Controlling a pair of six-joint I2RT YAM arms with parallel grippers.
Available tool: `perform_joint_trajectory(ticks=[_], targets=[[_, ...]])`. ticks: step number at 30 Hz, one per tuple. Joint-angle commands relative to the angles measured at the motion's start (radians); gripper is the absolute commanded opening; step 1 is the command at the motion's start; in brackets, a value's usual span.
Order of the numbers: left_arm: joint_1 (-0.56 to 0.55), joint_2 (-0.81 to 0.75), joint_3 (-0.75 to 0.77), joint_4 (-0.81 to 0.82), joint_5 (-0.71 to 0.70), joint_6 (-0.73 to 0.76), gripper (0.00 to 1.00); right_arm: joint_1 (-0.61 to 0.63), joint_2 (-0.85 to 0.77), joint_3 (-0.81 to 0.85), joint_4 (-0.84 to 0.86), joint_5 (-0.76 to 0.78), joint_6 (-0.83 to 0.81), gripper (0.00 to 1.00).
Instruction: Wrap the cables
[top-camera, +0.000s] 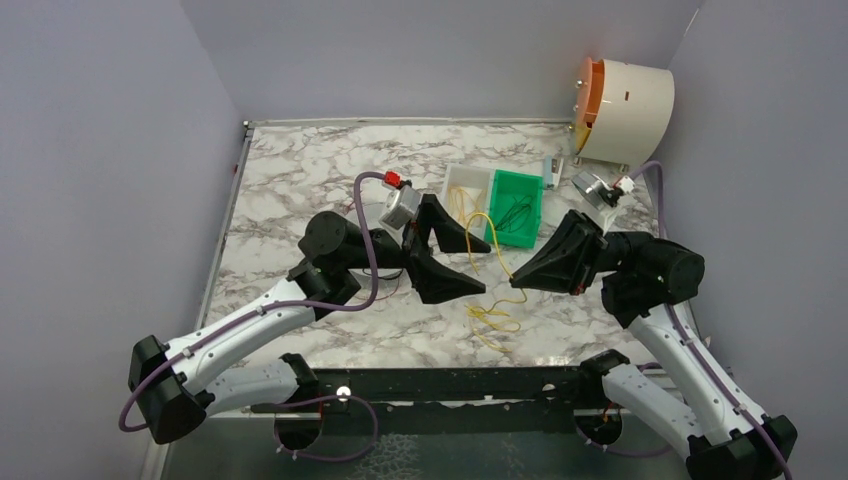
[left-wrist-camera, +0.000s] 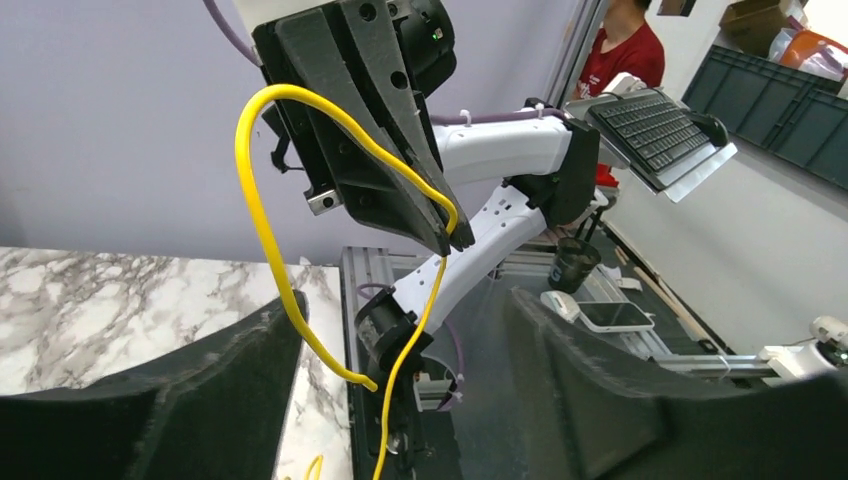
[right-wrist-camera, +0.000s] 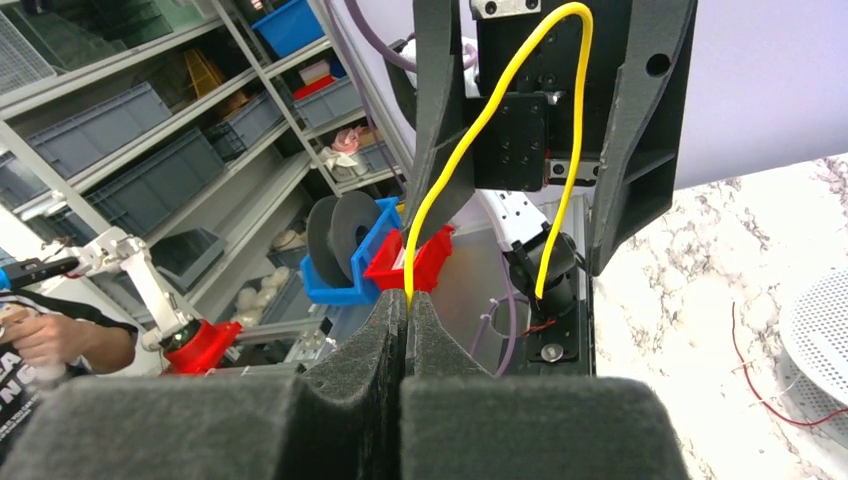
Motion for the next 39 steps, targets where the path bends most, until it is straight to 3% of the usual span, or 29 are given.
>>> perform_joint_trajectory(ticks=[1,5,9,12,15,19,31,36,39], targets=[[-0.023,0.015,0.013,0.084,-0.004,-0.024,0.66,0.006,-0.028,-0.01,0.072,0.036,0.038,0.01],[-0.029,0.001,-0.007,0.085,0.012,-0.026,0.34,0.006,-0.064,-0.003,0.028,0.041,-0.002,0.01],[-0.029,-0.03,-0.04,0.083,0.027,-0.045,0.0,0.006,-0.112,0.055,-0.215,0.025,-0.158,0.01],[-0.029,-0.065,-0.063,0.025,0.036,-0.038,0.0,0.006,-0.149,0.138,-0.532,0.037,-0.373,0.01],[-0.029,-0.104,-0.055,-0.133,0.03,0.022,0.0,0.006,-0.18,0.246,-0.873,0.101,-0.621,0.01],[-0.03,-0.161,-0.04,-0.357,-0.019,0.119,0.0,0.006,-0.194,0.347,-1.091,0.198,-0.788,0.01],[-0.029,-0.211,-0.093,-0.64,0.043,0.22,0.0,0.006,-0.161,0.543,-1.288,0.41,-0.959,0.01],[-0.029,-0.204,-0.082,-0.686,0.037,0.252,0.0,0.006,-0.161,0.534,-1.257,0.383,-0.939,0.01],[-0.029,-0.193,-0.067,-0.687,0.023,0.255,0.11,0.006,-0.154,0.515,-1.253,0.353,-0.927,0.01]])
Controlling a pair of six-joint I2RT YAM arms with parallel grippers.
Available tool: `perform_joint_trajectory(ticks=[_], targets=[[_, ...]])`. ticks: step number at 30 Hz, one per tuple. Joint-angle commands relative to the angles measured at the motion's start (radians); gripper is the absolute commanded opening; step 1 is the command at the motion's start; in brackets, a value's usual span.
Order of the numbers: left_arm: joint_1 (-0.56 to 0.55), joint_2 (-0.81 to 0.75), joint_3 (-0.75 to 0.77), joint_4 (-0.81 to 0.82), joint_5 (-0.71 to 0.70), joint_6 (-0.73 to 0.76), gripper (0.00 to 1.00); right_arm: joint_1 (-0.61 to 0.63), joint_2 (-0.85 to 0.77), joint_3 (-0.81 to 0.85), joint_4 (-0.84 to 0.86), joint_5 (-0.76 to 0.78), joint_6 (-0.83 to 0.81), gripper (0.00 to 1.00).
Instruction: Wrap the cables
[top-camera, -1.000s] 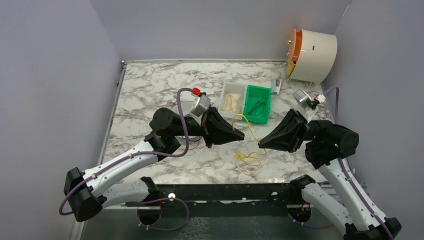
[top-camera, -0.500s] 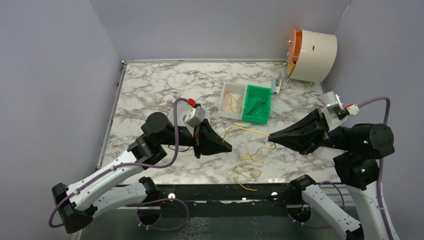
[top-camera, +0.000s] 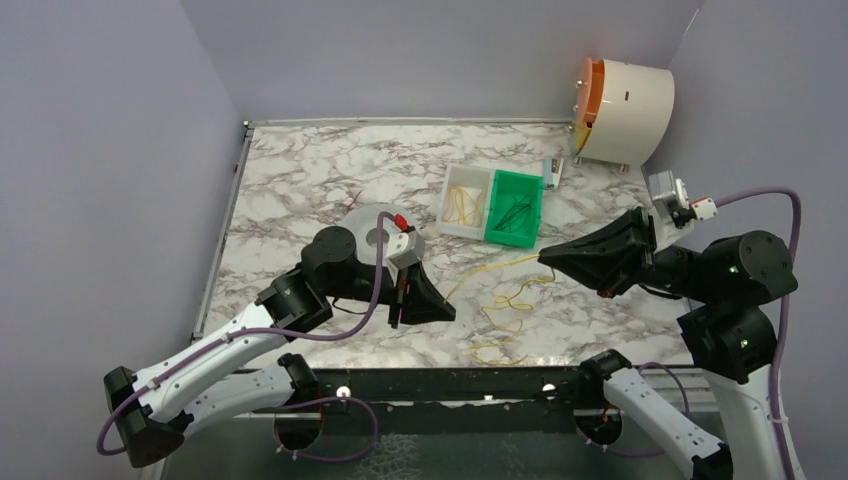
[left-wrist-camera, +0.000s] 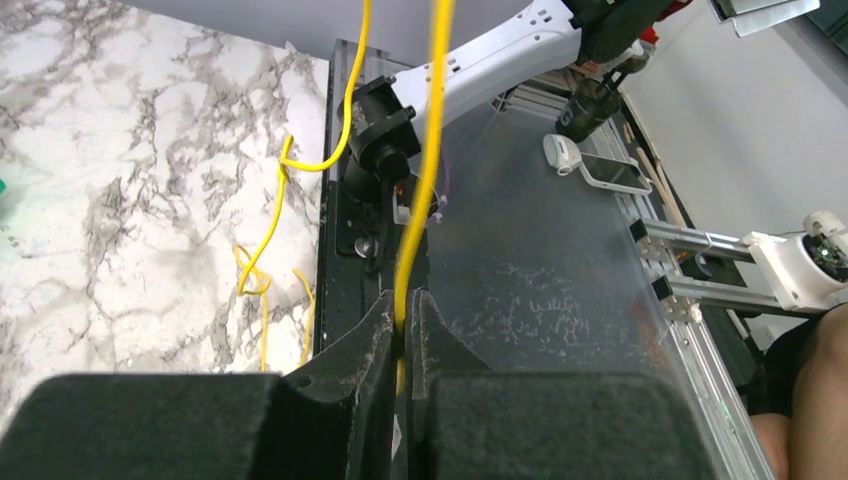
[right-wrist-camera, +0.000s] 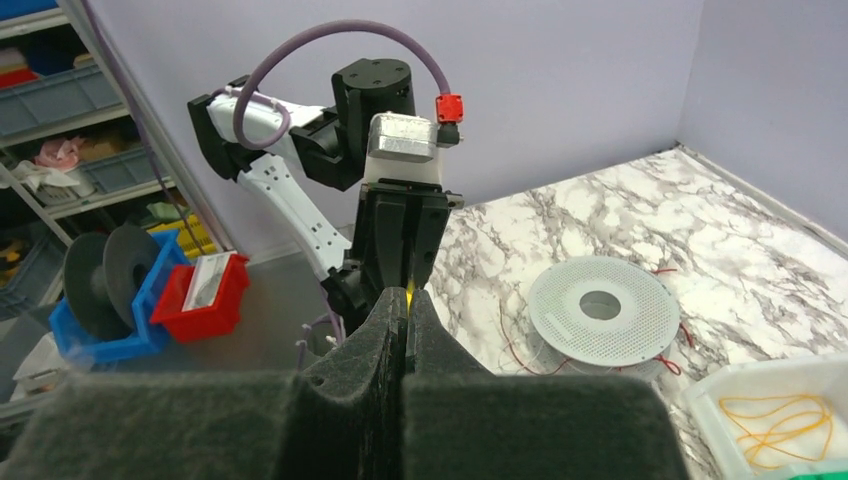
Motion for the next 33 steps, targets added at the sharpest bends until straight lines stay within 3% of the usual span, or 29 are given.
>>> perform_joint_trajectory(ticks=[1,7,12,19,23,26,33], targets=[[-0.004,0.006,0.025,-0.079,-0.001,0.039,0.14,0.005,0.006,-0.003,0.023,0.008,-0.003,0.01],[-0.003,-0.031,0.041,-0.084,-0.152,0.047,0.56,0.004,0.005,-0.05,0.016,0.0,-0.005,0.01],[-0.003,-0.079,0.067,-0.161,-0.354,0.085,0.77,0.005,0.004,-0.042,-0.035,0.063,-0.038,0.01],[-0.003,-0.06,0.128,-0.318,-0.593,0.121,0.86,0.005,-0.012,-0.051,-0.054,0.141,-0.053,0.01],[-0.003,0.004,0.14,-0.39,-0.752,0.107,0.86,0.005,-0.026,-0.072,-0.093,0.323,-0.061,0.01],[-0.003,0.045,0.138,-0.425,-0.86,0.094,0.93,0.004,-0.027,-0.091,-0.126,0.434,-0.053,0.01],[-0.008,0.137,0.15,-0.49,-1.11,0.081,0.97,0.005,-0.036,-0.163,-0.125,0.543,-0.019,0.01]])
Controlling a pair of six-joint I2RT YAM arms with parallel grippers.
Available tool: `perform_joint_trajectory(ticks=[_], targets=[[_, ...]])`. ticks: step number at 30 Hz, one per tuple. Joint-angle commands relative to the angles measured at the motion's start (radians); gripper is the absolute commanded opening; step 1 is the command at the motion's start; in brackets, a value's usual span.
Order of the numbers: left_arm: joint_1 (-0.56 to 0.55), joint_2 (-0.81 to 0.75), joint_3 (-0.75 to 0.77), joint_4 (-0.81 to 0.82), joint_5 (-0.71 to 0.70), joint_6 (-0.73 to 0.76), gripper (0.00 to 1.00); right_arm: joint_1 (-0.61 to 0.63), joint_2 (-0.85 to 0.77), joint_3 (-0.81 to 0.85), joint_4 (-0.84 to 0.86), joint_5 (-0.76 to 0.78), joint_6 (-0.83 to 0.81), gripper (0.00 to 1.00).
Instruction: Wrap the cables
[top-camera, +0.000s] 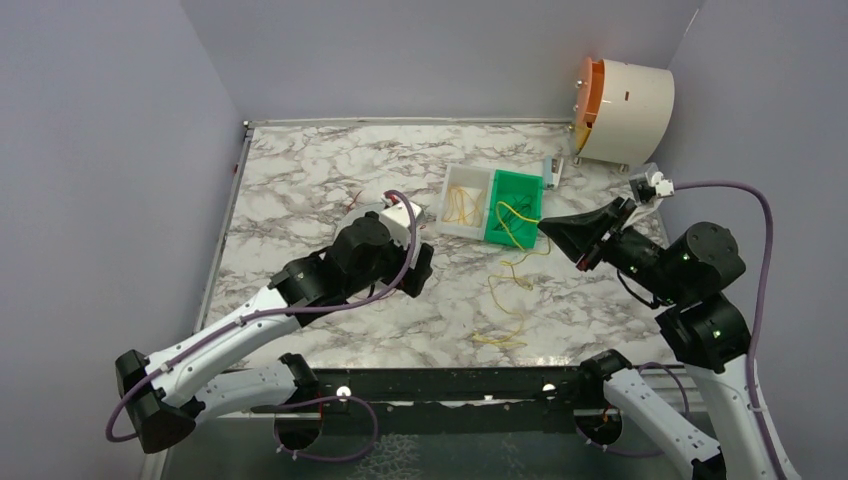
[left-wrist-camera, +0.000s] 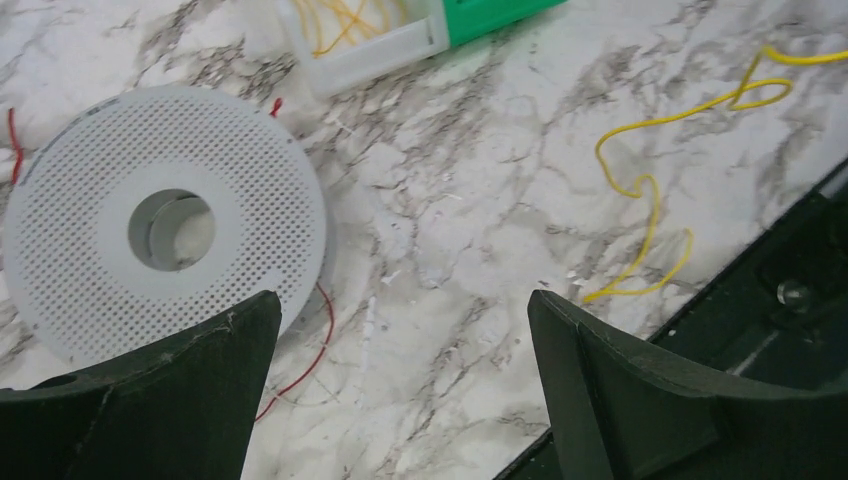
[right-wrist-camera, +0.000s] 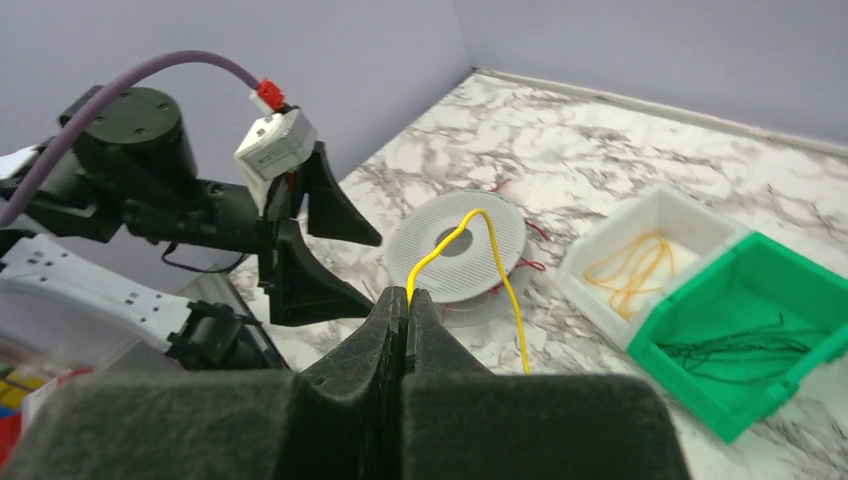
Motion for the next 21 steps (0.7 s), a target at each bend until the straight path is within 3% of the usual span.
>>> perform_joint_trajectory(ticks=[1,9,21], targets=[[-0.011,0.045,0.032,-0.065,-0.25,-0.013,0.97,0.004,-0.014,-0.037,-0.021,0.126,0.023,0.01],[-0.098,0.255,0.079,-0.161,-0.559,-0.056,0.99,0.005,-0.032,-0.082,0.001,0.144,0.037,0.01],[-0.173,0.643,0.212,-0.231,-0.784,-0.062,0.99,0.004,-0.087,-0.111,-0.027,0.193,0.028,0.01]])
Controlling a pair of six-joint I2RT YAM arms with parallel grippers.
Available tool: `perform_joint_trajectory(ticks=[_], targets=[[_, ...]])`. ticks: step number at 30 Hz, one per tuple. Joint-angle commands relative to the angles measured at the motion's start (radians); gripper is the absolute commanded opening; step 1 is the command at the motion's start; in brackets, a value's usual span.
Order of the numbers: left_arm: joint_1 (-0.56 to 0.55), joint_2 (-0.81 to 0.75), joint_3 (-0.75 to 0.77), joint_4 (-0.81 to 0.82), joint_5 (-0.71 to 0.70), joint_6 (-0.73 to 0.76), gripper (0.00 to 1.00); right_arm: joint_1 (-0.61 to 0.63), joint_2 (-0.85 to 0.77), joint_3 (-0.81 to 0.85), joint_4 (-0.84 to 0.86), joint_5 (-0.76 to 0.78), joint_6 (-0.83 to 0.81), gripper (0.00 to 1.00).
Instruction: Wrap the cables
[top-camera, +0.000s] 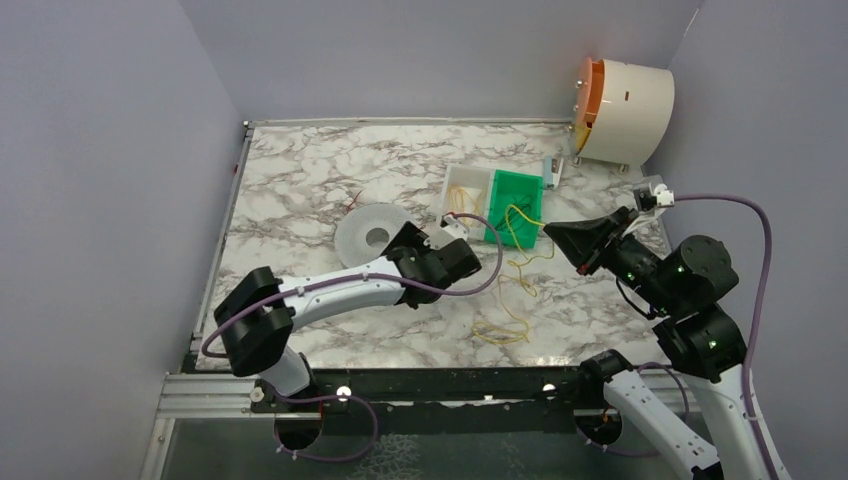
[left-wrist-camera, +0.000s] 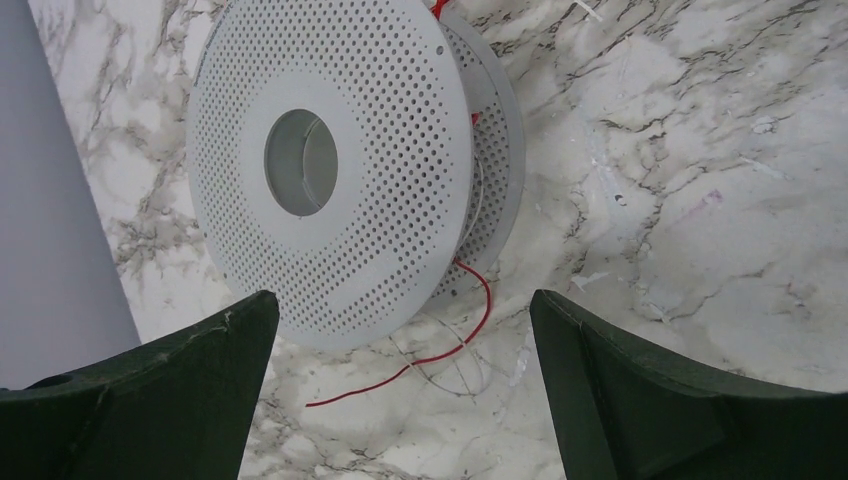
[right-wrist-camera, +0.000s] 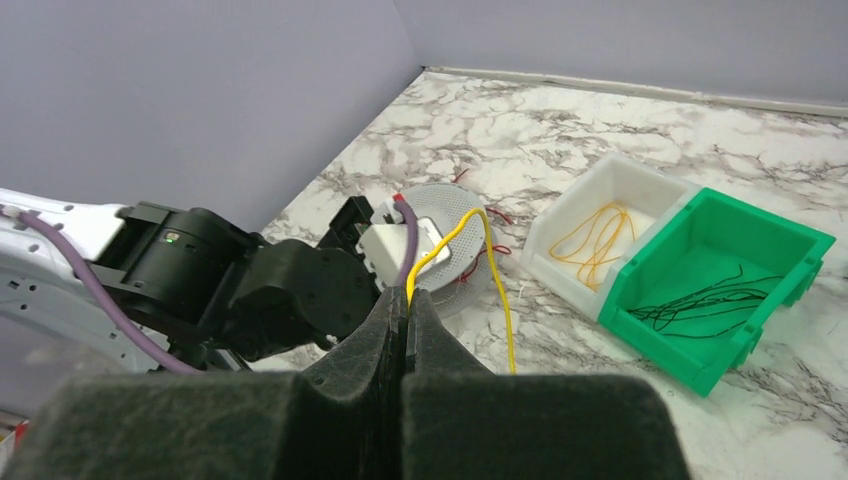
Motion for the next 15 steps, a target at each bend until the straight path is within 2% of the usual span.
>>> perform_joint_trajectory(ticks=[1,6,15], targets=[[-0.017,0.112,0.069,-0.045,-0.155,-0.006,0.99,0.004,-0.029,-0.014,-0.016,0.05,-0.003,0.01],[-0.019,0.224,0.109,-0.059,-0.227,0.005,0.98,0.005,-0.049,-0.014,-0.037,0.083,-0.014,0.01],[-0.016,0.343,0.13,-0.054,-0.316,0.01,0.86,0.004,-0.087,-0.016,-0.061,0.157,-0.03,0.01]])
